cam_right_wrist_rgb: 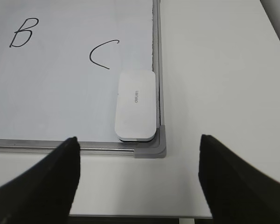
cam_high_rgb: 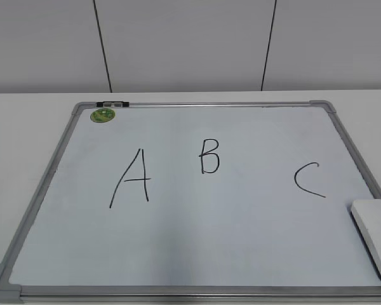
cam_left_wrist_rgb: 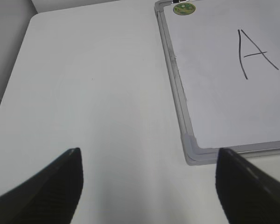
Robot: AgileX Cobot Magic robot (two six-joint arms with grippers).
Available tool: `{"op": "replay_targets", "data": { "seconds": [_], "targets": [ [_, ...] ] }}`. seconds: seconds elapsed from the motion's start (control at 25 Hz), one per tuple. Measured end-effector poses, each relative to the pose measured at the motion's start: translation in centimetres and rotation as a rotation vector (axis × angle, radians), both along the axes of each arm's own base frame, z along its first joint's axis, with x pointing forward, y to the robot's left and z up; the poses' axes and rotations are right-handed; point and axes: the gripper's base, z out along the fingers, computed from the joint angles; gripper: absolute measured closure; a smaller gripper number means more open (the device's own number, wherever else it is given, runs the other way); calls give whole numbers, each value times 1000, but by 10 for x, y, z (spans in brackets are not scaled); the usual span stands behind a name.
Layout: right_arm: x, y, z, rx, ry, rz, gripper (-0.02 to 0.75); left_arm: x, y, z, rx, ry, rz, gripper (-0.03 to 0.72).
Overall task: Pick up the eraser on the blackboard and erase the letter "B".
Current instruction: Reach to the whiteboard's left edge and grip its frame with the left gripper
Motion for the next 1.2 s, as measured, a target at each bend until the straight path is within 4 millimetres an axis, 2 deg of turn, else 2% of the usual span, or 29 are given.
{"op": "replay_targets", "data": {
  "seconds": [0.12,0.28,0.52,1.04,1.2],
  "targets": [
    [0,0,0,0,0,0,151,7,0,7,0,10,0,26],
    [0,0,0,0,0,0,151,34,-1,19,1,57,0,30],
    [0,0,0,0,0,0,151,99,-7,16,-64,174,-14,41],
    [0,0,0,0,0,0,151,242,-13,-5,-124,460,10,59],
    [0,0,0,0,0,0,151,280,-15,-15,-137,525,15,67]
  ]
}}
